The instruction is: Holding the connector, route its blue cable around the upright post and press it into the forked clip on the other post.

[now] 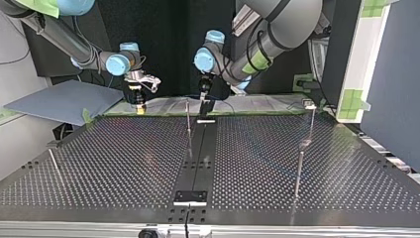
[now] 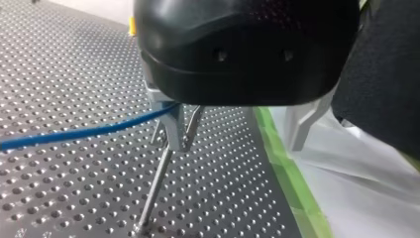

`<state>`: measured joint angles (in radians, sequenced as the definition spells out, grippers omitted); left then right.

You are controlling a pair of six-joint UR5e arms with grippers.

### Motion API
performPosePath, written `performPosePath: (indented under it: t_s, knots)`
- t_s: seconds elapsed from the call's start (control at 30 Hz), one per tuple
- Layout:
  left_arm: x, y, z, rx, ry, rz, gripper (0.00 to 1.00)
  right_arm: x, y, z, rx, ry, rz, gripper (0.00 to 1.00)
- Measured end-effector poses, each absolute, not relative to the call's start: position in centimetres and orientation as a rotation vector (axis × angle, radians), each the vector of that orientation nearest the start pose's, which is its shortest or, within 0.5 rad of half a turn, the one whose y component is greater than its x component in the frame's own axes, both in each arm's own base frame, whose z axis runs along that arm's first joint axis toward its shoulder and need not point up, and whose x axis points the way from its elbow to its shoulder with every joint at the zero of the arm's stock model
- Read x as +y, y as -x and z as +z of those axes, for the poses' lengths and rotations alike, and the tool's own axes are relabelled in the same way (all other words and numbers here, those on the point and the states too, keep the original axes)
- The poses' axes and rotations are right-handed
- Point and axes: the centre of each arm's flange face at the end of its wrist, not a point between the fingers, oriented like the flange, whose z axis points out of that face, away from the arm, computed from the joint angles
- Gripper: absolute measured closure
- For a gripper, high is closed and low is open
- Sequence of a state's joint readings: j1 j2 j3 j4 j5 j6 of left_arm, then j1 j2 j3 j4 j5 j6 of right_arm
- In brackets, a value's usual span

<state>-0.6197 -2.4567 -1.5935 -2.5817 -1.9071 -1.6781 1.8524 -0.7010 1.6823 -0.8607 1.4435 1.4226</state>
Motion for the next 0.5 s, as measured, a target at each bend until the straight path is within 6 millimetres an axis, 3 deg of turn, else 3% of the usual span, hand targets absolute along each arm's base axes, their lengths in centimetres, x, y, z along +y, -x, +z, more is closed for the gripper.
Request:
performPosePath:
  t_s: [0.2, 0.5]
  knots:
    - [-44.7, -44.8, -0.1, 1.862, -0.238, -0.197, 0.00, -56.3, -31.5, -0.1, -0.931, -1.651, 1.337, 1.00]
    - [-44.8, -43.9, 2.6, 1.810, -0.200, -0.266, 0.00, -56.3, -31.5, -0.1, -0.931, -1.652, 1.337, 1.00]
